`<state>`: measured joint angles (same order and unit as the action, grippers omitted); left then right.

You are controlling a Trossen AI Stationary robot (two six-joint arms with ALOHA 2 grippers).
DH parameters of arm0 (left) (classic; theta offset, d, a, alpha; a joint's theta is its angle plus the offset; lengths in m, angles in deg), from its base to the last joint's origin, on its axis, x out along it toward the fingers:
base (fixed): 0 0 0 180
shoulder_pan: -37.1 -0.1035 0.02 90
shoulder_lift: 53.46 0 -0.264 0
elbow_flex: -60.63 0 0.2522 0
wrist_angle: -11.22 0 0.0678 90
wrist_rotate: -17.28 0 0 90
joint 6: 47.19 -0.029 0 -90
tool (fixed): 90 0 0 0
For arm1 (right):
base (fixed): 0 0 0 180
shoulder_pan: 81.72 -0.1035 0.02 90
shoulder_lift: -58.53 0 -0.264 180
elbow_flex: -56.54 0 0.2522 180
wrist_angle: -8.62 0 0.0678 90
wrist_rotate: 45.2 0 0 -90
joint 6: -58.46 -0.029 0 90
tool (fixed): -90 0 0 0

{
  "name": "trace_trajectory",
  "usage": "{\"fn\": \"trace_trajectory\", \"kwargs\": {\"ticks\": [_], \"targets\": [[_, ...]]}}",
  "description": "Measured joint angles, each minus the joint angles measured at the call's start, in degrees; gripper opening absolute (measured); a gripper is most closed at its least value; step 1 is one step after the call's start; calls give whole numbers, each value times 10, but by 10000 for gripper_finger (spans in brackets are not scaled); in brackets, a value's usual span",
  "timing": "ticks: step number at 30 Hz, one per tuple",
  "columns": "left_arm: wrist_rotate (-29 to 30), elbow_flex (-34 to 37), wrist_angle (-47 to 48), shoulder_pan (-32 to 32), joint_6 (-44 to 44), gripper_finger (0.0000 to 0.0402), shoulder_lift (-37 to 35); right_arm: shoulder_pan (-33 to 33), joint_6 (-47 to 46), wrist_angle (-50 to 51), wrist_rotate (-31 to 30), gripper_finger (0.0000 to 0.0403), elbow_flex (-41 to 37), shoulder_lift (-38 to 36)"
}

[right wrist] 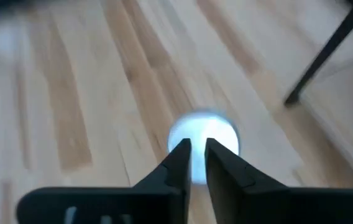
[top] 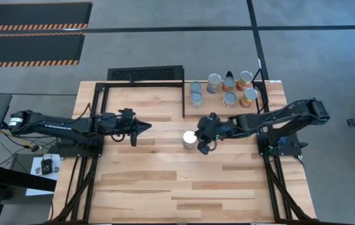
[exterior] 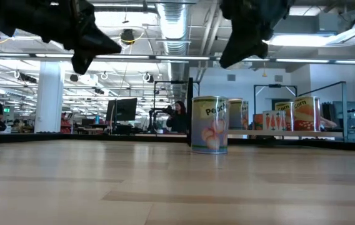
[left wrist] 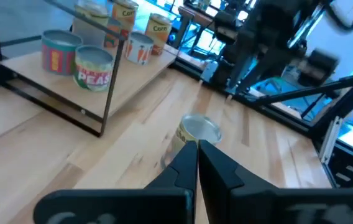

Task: Pick and place cans onto a shelf
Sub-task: Put the canned peaches on the shelf

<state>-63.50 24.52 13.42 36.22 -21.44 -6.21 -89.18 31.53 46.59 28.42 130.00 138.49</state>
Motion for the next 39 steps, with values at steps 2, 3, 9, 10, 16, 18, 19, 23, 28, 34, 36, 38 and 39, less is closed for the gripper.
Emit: {"fn": "trace_trajectory", "kwargs": {"ticks": [2,3,9,10,16,18,19,23,28,34,36,38,39], "targets": [[1,14,10,-1,4,0,-22,0,-1,40,6,85,27,29],[1,18,15,-1,5,0,-30,0,0,46,11,93,43,44],[1,19,53,-2,-6,0,-60,0,-1,147,17,147,129,111],[1,19,52,-2,-11,0,-61,0,-1,168,16,156,143,120],[13,20,106,-3,-43,0,-106,0,2,247,29,198,219,170],[16,19,118,-3,-59,0,-124,0,2,263,31,207,236,183],[18,19,127,-3,-63,0,-134,0,0,273,37,210,244,188],[19,19,158,-3,-80,0,-176,0,0,288,59,219,267,220],[21,64,165,-3,-63,0,-231,-1,15,292,60,221,292,255],[16,129,135,-3,-34,0,-312,-4,19,294,59,213,303,288],[16,142,135,-3,-28,0,-335,-4,20,298,60,208,303,300],[17,150,143,-3,-25,0,-356,-4,20,297,60,202,303,310],[17,152,150,-3,-25,0,-365,-4,20,298,62,198,304,311]]}}
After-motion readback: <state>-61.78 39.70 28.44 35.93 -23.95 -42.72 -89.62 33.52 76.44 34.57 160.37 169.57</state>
